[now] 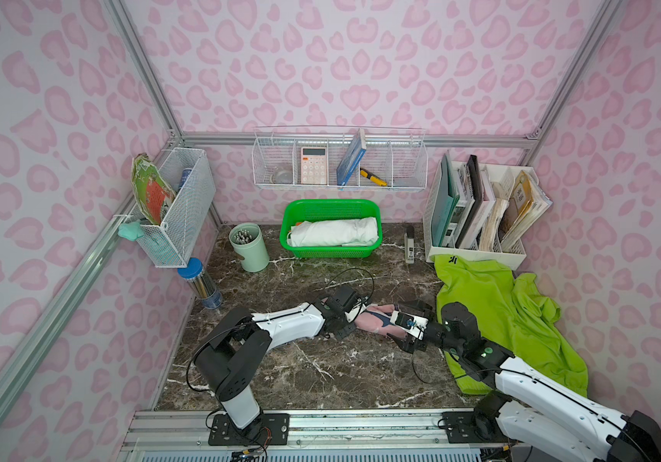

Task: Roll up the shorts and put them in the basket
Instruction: Roll the shorts at the center of the board.

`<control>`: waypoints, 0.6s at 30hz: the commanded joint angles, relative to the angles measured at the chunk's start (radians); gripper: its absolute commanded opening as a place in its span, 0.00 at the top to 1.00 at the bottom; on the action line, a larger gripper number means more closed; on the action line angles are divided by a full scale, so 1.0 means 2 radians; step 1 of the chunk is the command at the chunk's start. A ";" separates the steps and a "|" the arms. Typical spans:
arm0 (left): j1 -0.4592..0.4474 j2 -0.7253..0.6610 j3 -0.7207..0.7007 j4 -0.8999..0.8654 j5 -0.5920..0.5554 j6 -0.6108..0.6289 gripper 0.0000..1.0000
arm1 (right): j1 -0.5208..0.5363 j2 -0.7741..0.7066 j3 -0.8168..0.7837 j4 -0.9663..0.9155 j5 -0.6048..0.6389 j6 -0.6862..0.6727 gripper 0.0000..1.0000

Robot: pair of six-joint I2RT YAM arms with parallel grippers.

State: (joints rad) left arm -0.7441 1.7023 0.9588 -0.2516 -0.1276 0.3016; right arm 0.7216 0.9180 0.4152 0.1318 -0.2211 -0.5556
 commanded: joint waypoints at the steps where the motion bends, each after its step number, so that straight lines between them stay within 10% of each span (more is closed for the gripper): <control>1: 0.003 0.003 0.007 -0.008 0.018 -0.015 1.00 | 0.032 0.015 0.001 0.000 0.048 -0.027 0.06; 18: 0.004 0.005 0.014 -0.020 0.028 -0.017 1.00 | 0.039 0.170 0.006 0.087 0.067 -0.050 0.14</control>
State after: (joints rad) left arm -0.7387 1.7126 0.9810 -0.2733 -0.0879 0.2718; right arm 0.8055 1.2137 0.4137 0.2729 -0.0971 -0.6270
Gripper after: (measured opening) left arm 0.080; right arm 0.859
